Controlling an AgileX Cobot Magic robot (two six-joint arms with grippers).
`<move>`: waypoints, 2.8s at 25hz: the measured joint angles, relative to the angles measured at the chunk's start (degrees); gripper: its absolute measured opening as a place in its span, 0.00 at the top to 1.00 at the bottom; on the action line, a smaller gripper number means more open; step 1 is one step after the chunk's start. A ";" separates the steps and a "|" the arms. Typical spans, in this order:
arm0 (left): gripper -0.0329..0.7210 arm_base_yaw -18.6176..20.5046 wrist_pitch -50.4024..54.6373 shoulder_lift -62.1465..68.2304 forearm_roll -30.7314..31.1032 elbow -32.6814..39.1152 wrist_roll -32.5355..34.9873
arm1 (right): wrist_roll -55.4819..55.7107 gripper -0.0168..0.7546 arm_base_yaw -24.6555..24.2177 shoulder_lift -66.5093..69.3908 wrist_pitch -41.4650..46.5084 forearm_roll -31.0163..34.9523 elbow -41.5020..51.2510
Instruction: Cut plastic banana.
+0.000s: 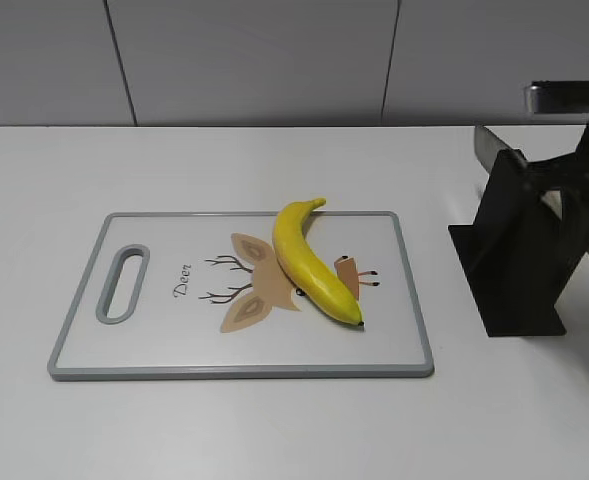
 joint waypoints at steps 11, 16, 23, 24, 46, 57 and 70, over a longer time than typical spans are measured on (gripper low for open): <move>0.23 0.00 0.00 0.00 0.00 0.00 0.00 | -5.53 0.75 0.00 -7.97 0.05 0.17 -0.81; 0.23 0.00 -0.53 0.53 0.00 -0.48 0.00 | -11.90 0.75 0.00 -12.68 0.24 0.71 -0.81; 0.23 0.00 -3.61 10.82 0.05 -5.29 1.48 | -18.60 0.75 0.00 -13.97 0.28 4.31 -0.81; 0.23 0.00 -4.60 12.97 0.05 -6.29 2.19 | -19.91 0.75 0.00 -13.98 0.28 5.37 -0.81; 0.23 -12.42 -6.98 68.16 -9.18 -36.93 39.88 | -68.31 0.75 6.66 -14.33 -5.66 15.26 -0.81; 0.23 -17.11 -6.96 88.77 -15.90 -49.25 57.92 | -80.02 0.75 6.73 -7.90 -5.46 22.75 -0.93; 0.69 -21.12 -6.34 98.18 -16.02 -53.14 60.54 | -80.80 0.75 6.73 -2.32 -6.05 22.38 -5.98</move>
